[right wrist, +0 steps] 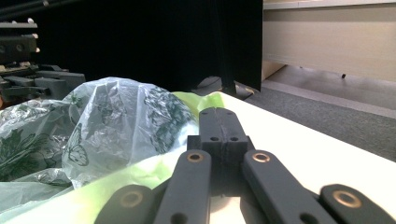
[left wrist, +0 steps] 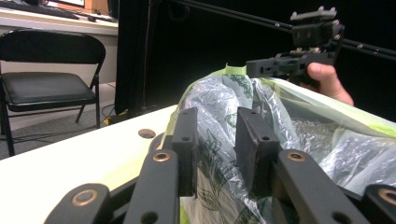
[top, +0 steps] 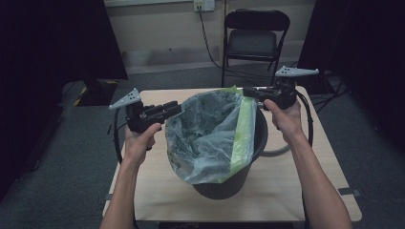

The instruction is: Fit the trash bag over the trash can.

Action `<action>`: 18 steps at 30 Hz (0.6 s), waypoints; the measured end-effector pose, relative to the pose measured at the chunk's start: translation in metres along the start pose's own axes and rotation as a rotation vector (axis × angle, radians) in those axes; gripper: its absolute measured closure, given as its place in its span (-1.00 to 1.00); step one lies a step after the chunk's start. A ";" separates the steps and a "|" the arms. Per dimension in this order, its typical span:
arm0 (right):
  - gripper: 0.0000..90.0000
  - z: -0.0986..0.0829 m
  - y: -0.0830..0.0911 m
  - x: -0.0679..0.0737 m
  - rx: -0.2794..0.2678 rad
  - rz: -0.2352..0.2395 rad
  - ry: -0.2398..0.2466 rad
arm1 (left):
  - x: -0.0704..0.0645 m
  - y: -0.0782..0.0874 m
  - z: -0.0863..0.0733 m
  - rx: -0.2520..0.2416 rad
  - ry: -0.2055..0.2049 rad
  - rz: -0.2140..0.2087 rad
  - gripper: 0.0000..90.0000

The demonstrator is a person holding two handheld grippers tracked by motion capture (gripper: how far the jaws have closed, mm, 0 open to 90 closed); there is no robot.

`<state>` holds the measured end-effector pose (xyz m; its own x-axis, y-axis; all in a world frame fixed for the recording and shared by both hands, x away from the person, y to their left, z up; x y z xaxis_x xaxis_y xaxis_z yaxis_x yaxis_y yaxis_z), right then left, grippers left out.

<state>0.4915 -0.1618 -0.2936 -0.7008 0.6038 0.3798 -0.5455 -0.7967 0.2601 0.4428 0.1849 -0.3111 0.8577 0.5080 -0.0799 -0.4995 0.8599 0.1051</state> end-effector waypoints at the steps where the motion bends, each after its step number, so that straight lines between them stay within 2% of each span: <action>1: 1.00 -0.002 0.001 -0.002 -0.005 0.003 -0.005 | 0.000 0.000 -0.001 -0.005 0.009 -0.001 0.55; 2: 1.00 -0.004 0.003 -0.004 -0.014 0.005 -0.016 | 0.000 0.000 -0.001 -0.010 0.020 0.000 0.55; 8: 1.00 -0.023 0.013 -0.014 -0.064 0.021 -0.062 | -0.001 0.001 -0.001 -0.008 0.016 0.000 0.55; 13: 1.00 -0.040 0.008 -0.026 -0.052 0.026 -0.104 | -0.001 0.003 -0.001 -0.006 0.013 -0.008 0.55; 16: 1.00 -0.049 0.005 -0.031 -0.065 0.040 -0.118 | -0.001 0.003 -0.001 -0.003 0.012 -0.006 0.55; 18: 1.00 -0.056 0.000 -0.035 -0.050 0.036 -0.130 | -0.001 0.003 0.000 0.006 0.009 -0.003 0.55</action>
<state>0.4905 -0.1822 -0.3563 -0.6562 0.5642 0.5011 -0.5458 -0.8134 0.2011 0.4400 0.1871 -0.3105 0.8581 0.5058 -0.0886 -0.4961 0.8611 0.1111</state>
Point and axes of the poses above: each handheld gripper's, and its own axes: y roughly backward along the jaws, z roughly out of its top, x roughly to its left, the point moved 4 cm from there along -y, roughly forward along the jaws, and after that the axes turned 10 degrees about -y, right-handed, at the moved point
